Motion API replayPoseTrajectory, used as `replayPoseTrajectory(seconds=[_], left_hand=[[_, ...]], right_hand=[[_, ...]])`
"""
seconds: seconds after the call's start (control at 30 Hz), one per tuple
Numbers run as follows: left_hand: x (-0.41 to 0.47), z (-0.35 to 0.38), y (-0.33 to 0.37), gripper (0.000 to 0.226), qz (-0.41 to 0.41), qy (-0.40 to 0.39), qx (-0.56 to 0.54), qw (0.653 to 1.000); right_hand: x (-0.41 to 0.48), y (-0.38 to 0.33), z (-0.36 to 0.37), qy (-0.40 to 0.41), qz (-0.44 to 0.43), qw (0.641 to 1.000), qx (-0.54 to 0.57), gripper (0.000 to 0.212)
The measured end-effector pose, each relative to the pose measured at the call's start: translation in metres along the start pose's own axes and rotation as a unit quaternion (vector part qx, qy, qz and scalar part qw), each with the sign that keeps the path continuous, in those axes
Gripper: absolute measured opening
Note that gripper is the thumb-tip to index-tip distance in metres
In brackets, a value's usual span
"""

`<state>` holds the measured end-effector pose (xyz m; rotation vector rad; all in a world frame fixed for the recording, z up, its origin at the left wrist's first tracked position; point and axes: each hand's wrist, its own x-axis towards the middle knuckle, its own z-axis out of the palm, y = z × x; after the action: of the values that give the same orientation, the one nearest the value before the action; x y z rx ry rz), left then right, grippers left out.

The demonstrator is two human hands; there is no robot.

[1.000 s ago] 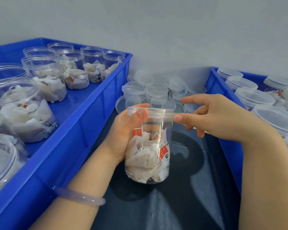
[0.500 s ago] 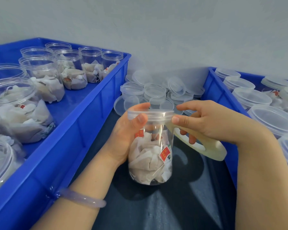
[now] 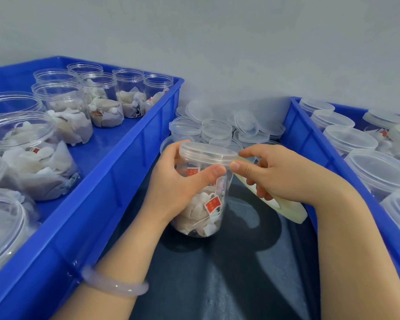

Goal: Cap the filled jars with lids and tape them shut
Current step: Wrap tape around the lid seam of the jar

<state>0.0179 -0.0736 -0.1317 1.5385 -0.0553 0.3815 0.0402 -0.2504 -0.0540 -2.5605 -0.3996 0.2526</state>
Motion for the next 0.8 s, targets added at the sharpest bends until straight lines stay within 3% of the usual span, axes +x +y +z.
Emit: replayPoseTrajectory(seconds=[0.4,0.6,0.8], left_hand=[[-0.002,0.003,0.012,0.080,-0.027,0.043,0.022,0.998],[0.005,-0.008,0.007,0.053,-0.056,0.027,-0.051,0.997],[0.005,-0.014,0.005,0.049,-0.096,-0.037,-0.097,0.990]], right_hand=[[-0.006,-0.011,0.000,-0.007,-0.010,1.000,0.000,0.063],[-0.011,-0.008,-0.005,-0.043,-0.012,0.995,0.089,0.080],[-0.014,-0.006,-0.012,-0.021,-0.014,0.996,0.082,0.083]])
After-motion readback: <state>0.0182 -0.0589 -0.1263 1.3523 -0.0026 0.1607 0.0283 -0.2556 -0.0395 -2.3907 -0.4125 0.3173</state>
